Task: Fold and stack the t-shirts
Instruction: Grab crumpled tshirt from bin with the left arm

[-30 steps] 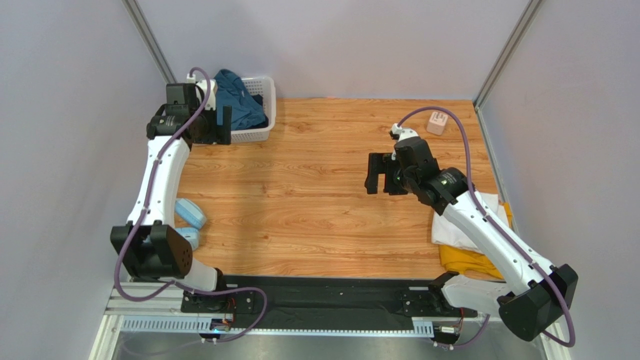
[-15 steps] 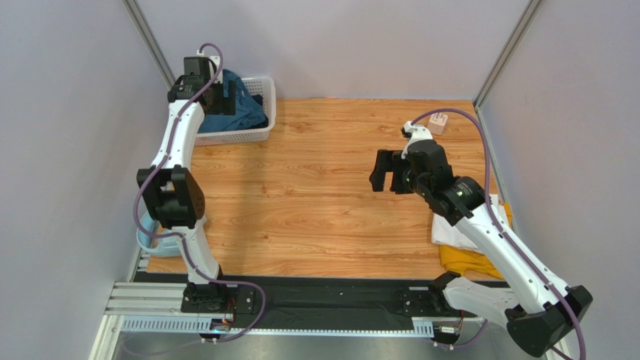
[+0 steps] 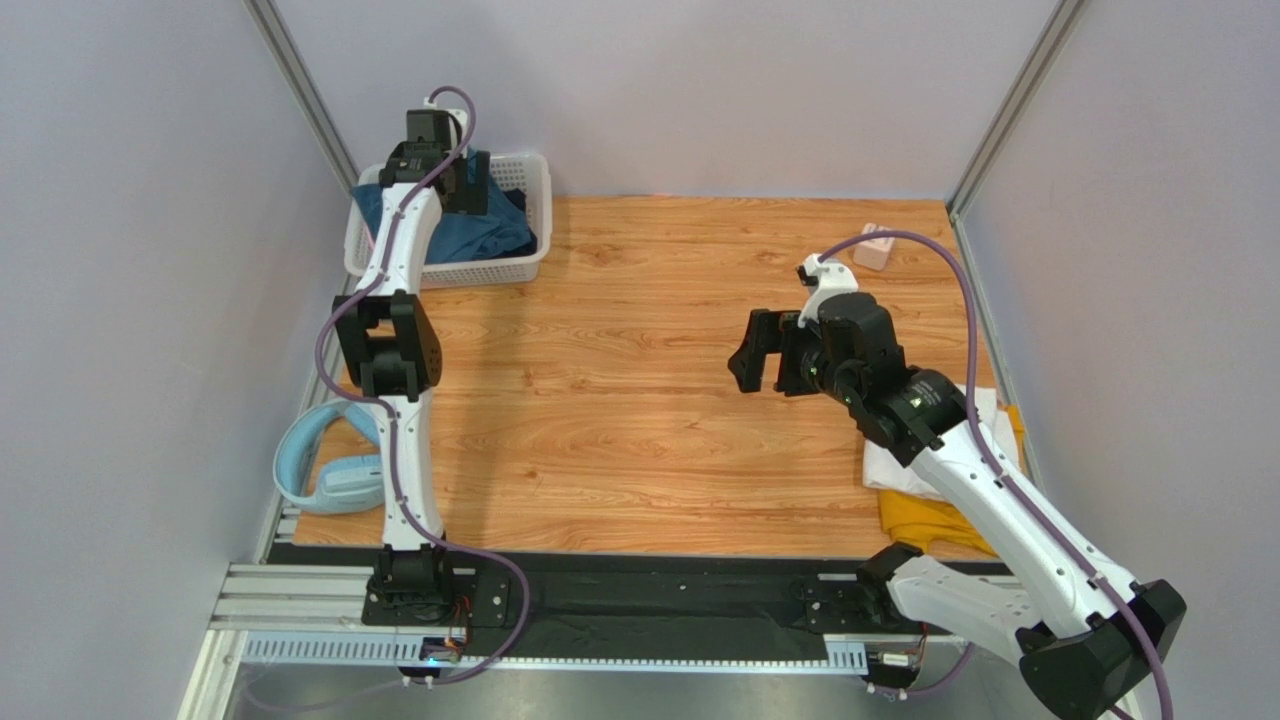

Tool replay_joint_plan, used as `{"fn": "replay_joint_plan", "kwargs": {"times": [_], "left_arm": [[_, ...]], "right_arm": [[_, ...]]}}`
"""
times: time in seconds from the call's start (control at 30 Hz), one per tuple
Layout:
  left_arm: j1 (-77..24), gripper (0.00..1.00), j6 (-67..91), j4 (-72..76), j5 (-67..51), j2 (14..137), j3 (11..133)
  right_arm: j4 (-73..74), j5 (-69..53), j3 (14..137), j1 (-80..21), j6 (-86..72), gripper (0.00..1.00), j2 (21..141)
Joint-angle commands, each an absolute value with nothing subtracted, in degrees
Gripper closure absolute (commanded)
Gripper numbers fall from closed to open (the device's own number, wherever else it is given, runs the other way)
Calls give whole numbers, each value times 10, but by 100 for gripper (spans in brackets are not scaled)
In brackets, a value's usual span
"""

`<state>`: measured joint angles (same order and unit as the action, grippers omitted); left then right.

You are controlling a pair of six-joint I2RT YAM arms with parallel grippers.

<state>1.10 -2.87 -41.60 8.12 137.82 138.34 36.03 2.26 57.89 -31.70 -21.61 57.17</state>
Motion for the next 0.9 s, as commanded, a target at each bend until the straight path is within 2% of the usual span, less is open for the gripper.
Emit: {"fn": "replay_joint_plan", "kwargs": {"times": [0.0, 0.47, 0.53, 0.63, 0.67, 0.77, 0.87], "left_arm": [[6, 1, -51, -369, 88, 1401, 1402], [2, 0, -108, -371, 102, 1465, 1397], [2, 4, -110, -376, 93, 1467, 1396], [-11, 58, -108, -382, 89, 1469, 1395], [-11, 80, -105, -383, 98, 1467, 1395], [-11, 100, -105, -385, 97, 1455, 1386], [-11, 100, -103, -388, 93, 1428, 1372]], "right_arm": [[301, -26, 570, -319, -221, 0, 565], [277, -81, 569, -327, -225, 0, 553], [277, -84, 567, -327, -225, 0, 552], [280, -88, 567, -328, -225, 0, 549], [283, -89, 567, -328, -225, 0, 549], [287, -90, 567, -328, -226, 0, 543], [287, -92, 563, -328, -228, 0, 534]]}}
